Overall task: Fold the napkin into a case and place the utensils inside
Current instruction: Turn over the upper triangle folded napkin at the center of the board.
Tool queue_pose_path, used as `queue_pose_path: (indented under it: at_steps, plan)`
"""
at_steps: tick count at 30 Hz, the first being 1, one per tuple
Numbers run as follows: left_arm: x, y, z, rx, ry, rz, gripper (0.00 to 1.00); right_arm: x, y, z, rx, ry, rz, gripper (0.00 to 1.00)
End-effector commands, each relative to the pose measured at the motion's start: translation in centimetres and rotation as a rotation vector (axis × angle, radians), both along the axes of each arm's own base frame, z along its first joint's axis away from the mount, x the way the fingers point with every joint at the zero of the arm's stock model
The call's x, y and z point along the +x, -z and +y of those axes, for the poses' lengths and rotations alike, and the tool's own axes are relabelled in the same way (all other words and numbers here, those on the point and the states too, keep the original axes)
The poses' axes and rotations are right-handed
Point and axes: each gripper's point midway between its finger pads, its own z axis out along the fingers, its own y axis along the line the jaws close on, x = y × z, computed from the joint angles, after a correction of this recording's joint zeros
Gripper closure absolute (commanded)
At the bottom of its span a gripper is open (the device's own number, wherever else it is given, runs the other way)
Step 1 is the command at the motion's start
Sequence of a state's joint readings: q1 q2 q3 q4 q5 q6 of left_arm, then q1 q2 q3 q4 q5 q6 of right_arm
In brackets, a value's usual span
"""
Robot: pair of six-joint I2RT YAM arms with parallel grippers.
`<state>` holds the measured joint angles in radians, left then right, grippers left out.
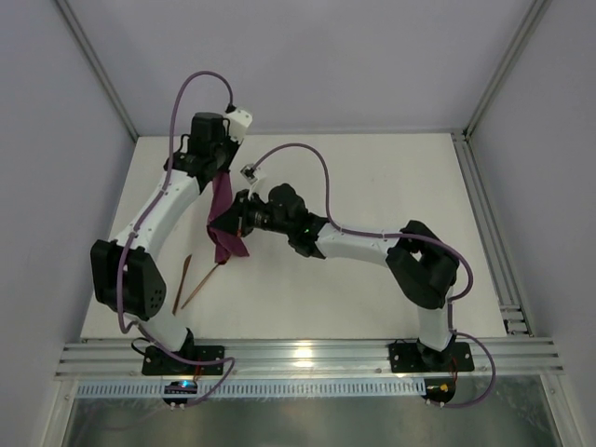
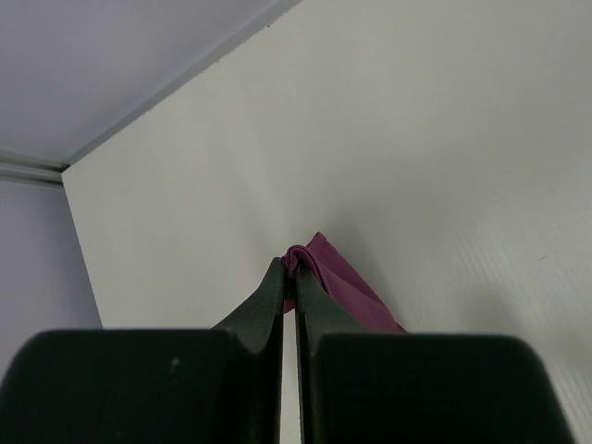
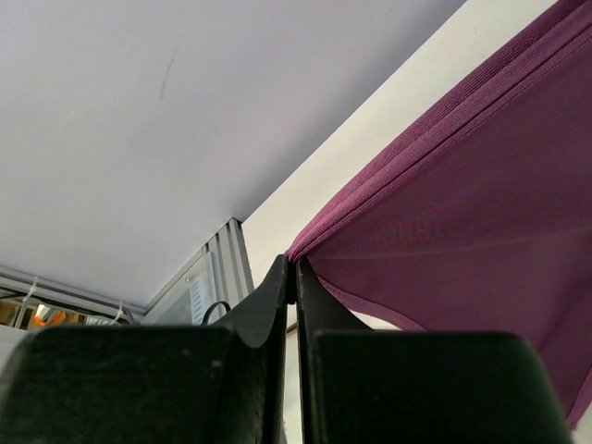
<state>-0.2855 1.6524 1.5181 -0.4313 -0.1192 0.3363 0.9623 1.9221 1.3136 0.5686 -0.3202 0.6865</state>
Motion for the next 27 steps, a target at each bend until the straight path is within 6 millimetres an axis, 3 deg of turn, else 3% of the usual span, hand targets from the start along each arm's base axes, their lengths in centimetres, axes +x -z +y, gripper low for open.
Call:
queue_pose_path:
  at_steps: [1, 2, 3, 7, 13, 22, 23, 24, 27]
  plan:
    - [1.4, -7.4, 0.4, -0.059, -0.026, -0.222, 1.0, -4.2, -5.7, 0.5, 0.062, -0.139, -0.097, 0.97]
    - [0.9, -8.2, 0.5, -0.061, -0.021, -0.24, 1.0, -4.3, -6.7, -0.1, 0.065, -0.134, -0.141, 0.97]
    - [0.5, -8.5, 0.6, -0.057, -0.016, -0.244, 1.0, -4.5, -5.9, -0.7, 0.046, -0.13, -0.142, 0.97]
    - [-0.4, -9.2, 0.3, -0.076, 0.011, -0.245, 1.0, -4.8, -6.2, -3.4, 0.04, -0.118, -0.166, 0.97]
    - [-0.7, -9.0, -0.5, -0.1, 0.04, -0.225, 1.0, -5.4, -6.2, -4.7, 0.074, -0.143, -0.151, 0.97]
    - [-0.7, -10.2, 0.3, -0.093, -0.009, -0.252, 1.0, -4.8, -8.2, -2.6, 0.141, -0.189, -0.143, 0.97]
    - [-0.6, -10.2, 0.5, -0.088, -0.018, -0.254, 1.0, -4.5, -7.5, -2.0, 0.137, -0.196, -0.116, 0.97]
    - [-0.4, -10.5, 0.7, -0.077, -0.022, -0.264, 1.0, -4.3, -8.6, -1.5, 0.158, -0.202, -0.127, 0.97]
    - [-0.1, -10.6, 1.0, -0.058, -0.036, -0.275, 1.0, -3.8, -8.6, -0.3, 0.175, -0.21, -0.111, 0.97]
